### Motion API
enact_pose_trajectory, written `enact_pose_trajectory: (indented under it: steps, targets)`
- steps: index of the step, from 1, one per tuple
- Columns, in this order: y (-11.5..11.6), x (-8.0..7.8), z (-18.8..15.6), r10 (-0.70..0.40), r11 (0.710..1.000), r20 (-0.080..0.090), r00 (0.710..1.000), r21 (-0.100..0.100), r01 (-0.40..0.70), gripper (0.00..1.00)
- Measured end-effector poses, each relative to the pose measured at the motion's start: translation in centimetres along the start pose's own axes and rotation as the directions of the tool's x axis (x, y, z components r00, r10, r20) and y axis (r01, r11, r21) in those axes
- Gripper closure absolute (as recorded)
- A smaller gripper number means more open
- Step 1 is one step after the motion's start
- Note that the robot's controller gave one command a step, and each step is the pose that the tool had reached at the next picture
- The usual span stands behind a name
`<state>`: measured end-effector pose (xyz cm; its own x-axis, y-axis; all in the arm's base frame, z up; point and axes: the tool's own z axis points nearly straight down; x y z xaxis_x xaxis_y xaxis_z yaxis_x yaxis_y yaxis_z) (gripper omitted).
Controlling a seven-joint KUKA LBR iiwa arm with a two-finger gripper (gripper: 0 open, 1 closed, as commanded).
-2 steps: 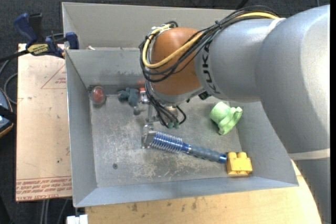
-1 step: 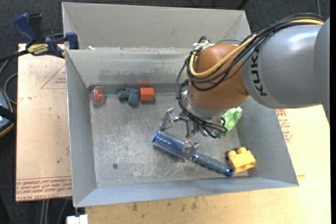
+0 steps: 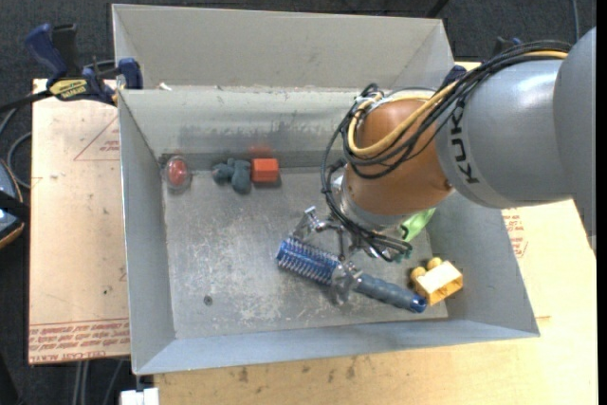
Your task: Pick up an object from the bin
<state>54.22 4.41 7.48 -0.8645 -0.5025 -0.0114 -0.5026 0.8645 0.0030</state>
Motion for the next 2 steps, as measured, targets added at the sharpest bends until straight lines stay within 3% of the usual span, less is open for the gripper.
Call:
enact_pose_trajectory:
  steps: [1,2]
  targets:
    - [-0.1,0.1,-0.2,-0.001,1.000,-0.004,1.000,0.003,0.001,1.00]
    - [-0.8,1.4,-13.7,0.092,0.996,-0.002,0.996,0.007,-0.092,1.00]
